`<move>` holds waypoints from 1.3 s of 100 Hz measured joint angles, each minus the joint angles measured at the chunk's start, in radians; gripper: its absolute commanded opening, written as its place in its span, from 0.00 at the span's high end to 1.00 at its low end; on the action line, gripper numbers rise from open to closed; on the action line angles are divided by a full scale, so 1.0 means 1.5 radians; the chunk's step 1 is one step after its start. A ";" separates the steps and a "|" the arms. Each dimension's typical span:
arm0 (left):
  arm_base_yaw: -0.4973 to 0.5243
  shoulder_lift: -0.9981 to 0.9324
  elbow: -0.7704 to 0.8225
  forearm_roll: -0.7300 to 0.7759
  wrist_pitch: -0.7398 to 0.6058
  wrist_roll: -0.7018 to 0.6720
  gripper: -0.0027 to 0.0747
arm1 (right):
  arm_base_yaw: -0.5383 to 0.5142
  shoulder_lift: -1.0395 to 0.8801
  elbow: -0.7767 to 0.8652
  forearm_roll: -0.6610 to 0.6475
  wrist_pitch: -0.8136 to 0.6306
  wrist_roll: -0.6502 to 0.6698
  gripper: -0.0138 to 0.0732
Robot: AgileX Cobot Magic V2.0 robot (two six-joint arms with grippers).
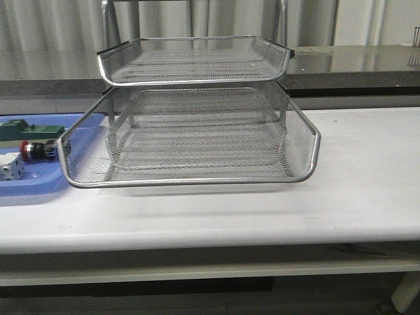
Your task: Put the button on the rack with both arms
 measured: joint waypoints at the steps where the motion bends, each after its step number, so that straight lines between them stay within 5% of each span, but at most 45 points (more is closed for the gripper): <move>1: 0.000 0.000 0.000 0.000 0.000 0.000 0.98 | 0.000 -0.002 -0.001 0.001 0.002 0.000 0.46; 22: 0.000 0.000 0.000 0.000 0.000 0.000 0.98 | 0.000 -0.066 -0.001 -0.002 0.043 0.004 0.52; 53: 0.000 0.000 0.000 0.000 0.000 0.000 0.98 | 0.000 -0.082 -0.001 0.004 0.058 0.005 0.93; 130: 0.000 0.000 0.000 0.000 -0.030 0.000 0.98 | 0.000 -0.082 -0.001 0.017 0.058 0.005 0.92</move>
